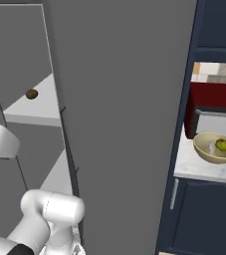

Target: Take the pear, fish, and kiwi from the freezer and place them in the bowl on the counter.

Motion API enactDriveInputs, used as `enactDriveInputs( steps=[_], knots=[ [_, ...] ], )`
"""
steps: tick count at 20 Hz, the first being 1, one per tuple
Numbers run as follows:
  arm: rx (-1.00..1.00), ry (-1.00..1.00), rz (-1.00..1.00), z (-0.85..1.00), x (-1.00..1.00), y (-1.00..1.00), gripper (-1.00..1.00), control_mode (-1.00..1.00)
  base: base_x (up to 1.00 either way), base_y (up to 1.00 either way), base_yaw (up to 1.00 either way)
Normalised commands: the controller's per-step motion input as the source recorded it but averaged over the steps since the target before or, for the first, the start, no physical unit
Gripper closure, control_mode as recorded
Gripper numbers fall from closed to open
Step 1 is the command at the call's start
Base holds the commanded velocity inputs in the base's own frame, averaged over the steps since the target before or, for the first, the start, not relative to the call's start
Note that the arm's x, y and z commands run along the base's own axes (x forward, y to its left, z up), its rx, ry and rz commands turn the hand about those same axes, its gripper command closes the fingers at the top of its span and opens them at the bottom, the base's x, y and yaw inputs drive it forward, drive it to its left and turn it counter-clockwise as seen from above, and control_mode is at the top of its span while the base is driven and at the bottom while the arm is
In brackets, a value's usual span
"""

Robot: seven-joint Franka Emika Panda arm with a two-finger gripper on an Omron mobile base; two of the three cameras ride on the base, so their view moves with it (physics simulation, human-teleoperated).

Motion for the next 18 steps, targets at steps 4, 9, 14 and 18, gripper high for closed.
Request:
enactDriveInputs(
  steps=[4, 9, 14, 18],
  knots=[
    [0.0, 0.0, 0.0, 0.0, 0.0, 0.0, -1.0, 1.0, 0.4, 0.21, 0.0],
    [0.0, 0.0, 0.0, 0.0, 0.0, 0.0, -1.0, 1.0, 0.41, 0.37, 0.0],
    [0.0, 0.0, 0.0, 0.0, 0.0, 0.0, -1.0, 1.0, 0.3, 0.43, 0.0],
    [0.0, 0.0, 0.0, 0.0, 0.0, 0.0, -1.0, 1.0, 0.08, 0.49, 0.0]
  ],
)
